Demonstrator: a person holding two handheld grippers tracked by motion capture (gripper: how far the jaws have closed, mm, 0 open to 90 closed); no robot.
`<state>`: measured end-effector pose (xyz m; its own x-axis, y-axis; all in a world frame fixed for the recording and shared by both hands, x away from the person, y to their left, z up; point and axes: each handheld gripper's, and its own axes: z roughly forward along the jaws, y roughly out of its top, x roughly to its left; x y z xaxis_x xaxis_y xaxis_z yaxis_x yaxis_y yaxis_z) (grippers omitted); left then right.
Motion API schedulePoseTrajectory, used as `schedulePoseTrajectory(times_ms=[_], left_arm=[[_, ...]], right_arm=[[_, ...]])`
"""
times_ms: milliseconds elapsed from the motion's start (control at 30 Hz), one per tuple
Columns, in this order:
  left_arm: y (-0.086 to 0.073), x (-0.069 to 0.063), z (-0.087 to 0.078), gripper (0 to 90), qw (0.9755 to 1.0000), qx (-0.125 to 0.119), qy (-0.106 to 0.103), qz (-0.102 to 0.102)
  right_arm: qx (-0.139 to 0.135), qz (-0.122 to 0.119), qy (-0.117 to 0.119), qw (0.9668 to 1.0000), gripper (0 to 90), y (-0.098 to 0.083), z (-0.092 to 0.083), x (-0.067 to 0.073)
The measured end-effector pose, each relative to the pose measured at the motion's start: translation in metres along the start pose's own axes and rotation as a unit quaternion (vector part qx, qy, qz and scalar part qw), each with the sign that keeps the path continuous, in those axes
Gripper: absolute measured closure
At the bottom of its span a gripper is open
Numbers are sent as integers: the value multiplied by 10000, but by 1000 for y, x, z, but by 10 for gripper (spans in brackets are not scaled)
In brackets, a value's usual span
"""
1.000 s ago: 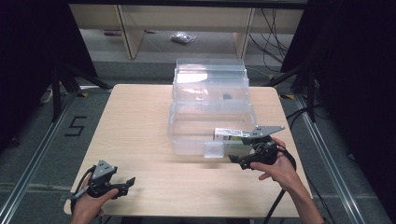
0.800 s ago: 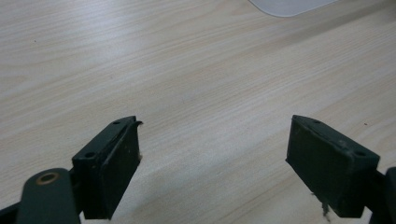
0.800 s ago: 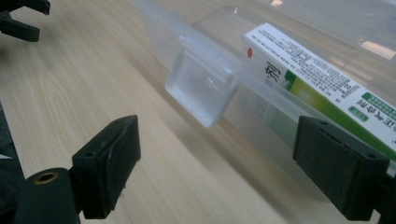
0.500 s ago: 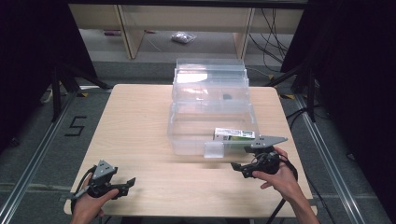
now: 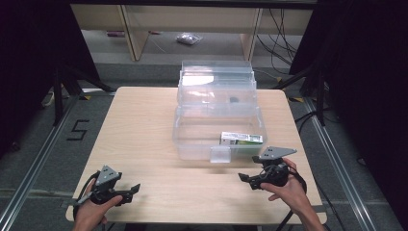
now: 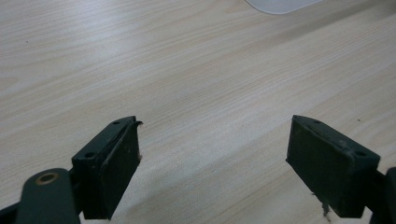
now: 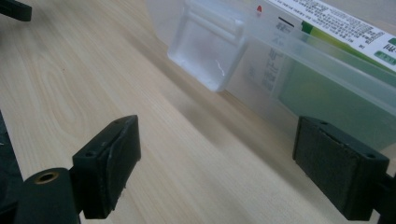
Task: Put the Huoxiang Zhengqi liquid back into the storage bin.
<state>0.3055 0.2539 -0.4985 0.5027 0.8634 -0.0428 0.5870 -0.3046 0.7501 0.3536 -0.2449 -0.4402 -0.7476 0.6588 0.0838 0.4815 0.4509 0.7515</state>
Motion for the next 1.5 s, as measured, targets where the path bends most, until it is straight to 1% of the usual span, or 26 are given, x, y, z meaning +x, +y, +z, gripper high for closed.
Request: schedulePoseTrajectory(times_ms=[100,133,167,200,267,333,400,433,600,633,700,733,800,833,867,900,967,1000,1033,1133,1167,1200,1267,1367,1433,1500], left_arm=[[0,0,0,165,10000,-71,-13,-24],[0,0,0,165,10000,-72,-11,-24],[0,0,0,165,10000,-71,-17,-28],[0,-1,0,165,10000,-73,6,-24],[0,-1,-1,165,10000,-27,-4,-7],[0,-1,-1,164,10000,-11,28,-5],[0,-1,-1,165,10000,-9,30,1],[0,-1,-1,165,10000,-9,21,11],[0,-1,0,164,10000,-83,-24,-1],[0,-1,0,164,10000,-79,-25,5],[0,-1,0,164,10000,-80,-25,6],[0,-2,0,164,10000,-86,-28,3],[0,-1,0,163,10000,-74,-28,20],[0,-1,0,163,10000,-78,-24,23],[0,-1,0,162,10000,-81,-23,24],[0,-1,0,162,10000,-82,-17,37],[0,-1,0,161,10000,-87,-19,37],[0,-1,0,160,10000,-91,-14,35],[0,-1,0,160,9999,-92,-19,35],[0,-1,1,159,9999,-96,-5,42],[0,-1,1,159,9999,-93,-6,42],[0,-1,1,159,9999,-87,-8,50],[0,-1,1,158,9999,-78,-21,61],[-1,-1,1,155,9999,-45,-7,96],[-1,-1,2,154,9999,-56,-2,85],[0,0,0,154,9998,60,41,171]], right_arm=[[16,-4,53,10000,161,-4,2,0],[87,172,7,9998,161,-5,1,4],[51,-15,17,10000,161,-6,2,1],[105,65,-46,9999,161,-7,1,3],[77,-15,-63,9999,161,-9,2,3],[145,66,-14,9999,161,-13,3,5],[146,6,36,9999,161,-14,3,3],[175,148,-19,9997,161,-16,3,6],[227,-76,-65,9997,161,-20,3,3],[343,179,-109,9992,161,-23,2,7],[324,-28,-191,9993,161,-24,3,3],[290,54,-224,9993,161,-26,4,4],[418,2,-226,9989,161,-27,3,3],[316,21,-248,9992,161,-29,5,4],[461,10,-265,9986,162,-29,3,4],[349,37,-285,9990,161,-30,4,4],[499,13,-305,9983,162,-31,2,4],[574,102,-329,9978,161,-33,2,5],[492,55,-369,9981,162,-35,4,4],[513,108,-398,9978,161,-39,2,3],[586,304,-334,9973,161,-41,0,5],[614,197,-354,9973,161,-43,0,3],[556,324,-446,9969,161,-49,-2,3],[550,231,-498,9970,162,-54,-8,-4],[579,330,-520,9964,162,-59,-10,-5],[570,443,-514,9961,162,-64,-12,-7]])
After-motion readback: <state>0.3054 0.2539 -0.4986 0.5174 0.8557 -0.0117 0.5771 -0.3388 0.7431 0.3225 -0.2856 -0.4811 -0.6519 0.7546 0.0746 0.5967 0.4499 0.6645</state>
